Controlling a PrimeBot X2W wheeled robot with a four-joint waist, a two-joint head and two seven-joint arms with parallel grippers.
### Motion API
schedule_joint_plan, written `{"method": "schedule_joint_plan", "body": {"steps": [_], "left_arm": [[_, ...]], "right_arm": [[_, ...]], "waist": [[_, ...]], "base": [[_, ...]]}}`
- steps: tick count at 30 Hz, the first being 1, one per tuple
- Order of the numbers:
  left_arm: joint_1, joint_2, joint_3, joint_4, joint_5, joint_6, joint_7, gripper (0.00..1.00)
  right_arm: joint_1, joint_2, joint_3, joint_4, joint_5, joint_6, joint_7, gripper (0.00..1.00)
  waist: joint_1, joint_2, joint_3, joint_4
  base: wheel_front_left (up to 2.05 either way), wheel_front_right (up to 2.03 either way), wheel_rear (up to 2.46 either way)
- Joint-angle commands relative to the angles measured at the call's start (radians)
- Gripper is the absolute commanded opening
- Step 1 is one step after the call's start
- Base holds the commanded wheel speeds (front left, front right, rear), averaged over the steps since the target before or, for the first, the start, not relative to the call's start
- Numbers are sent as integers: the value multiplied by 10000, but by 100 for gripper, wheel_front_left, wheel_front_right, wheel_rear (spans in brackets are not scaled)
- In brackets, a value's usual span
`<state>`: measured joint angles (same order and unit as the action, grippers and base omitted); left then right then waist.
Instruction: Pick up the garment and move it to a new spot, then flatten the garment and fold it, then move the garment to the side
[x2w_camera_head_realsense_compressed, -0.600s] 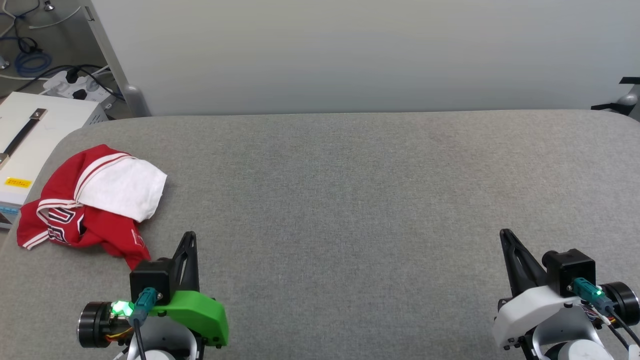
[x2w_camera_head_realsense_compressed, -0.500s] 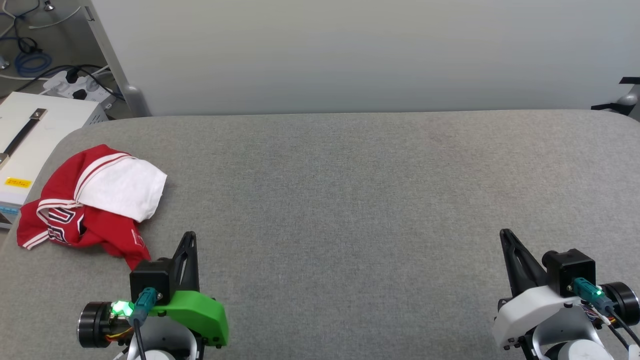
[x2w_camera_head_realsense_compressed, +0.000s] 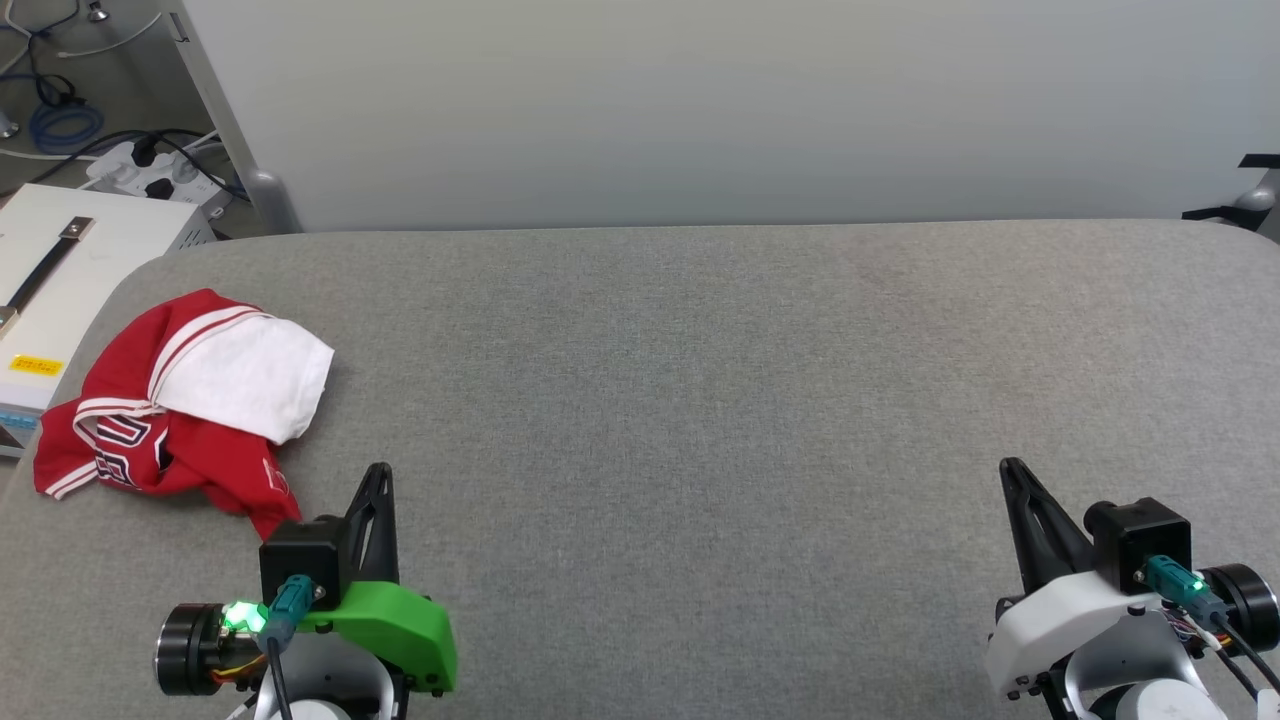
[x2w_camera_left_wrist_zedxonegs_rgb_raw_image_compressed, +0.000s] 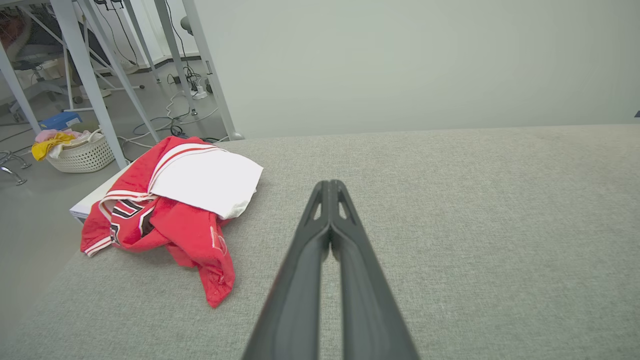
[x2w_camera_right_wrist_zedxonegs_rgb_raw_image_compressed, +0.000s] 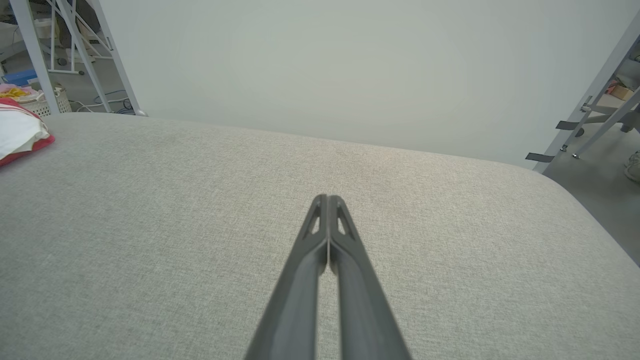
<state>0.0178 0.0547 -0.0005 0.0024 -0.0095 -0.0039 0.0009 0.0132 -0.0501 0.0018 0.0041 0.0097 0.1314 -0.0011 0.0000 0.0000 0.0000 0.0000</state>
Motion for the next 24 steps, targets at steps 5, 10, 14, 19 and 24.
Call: {"method": "schedule_joint_plan", "body": {"steps": [5, 10, 14, 19, 24], "left_arm": [[-178, -45, 5, -24, 95, 39, -9, 0], [12, 2, -4, 7, -10, -2, -4, 100], [12, 0, -13, 59, -90, -2, -80, 100], [12, -1, -26, 134, -199, -15, -186, 100], [8, -3, -38, 219, -299, -26, -291, 100]], "right_arm": [[-132, -1, -18, -41, -97, -7, 11, 0], [1, 0, 3, 8, 9, 0, -6, 100], [0, 0, -17, 54, 77, 0, -81, 100], [-16, 0, -68, 86, 132, -1, -186, 100], [-26, 0, -107, 105, 226, -1, -291, 100]], "waist": [[0, 0, 0, 0], [0, 0, 1, -1], [0, 0, 6, -3], [0, 0, 17, -5], [0, 0, 29, -4]], "base": [[0, 0, 0], [0, 0, 0], [0, 0, 0], [0, 0, 0], [0, 0, 0]]}}
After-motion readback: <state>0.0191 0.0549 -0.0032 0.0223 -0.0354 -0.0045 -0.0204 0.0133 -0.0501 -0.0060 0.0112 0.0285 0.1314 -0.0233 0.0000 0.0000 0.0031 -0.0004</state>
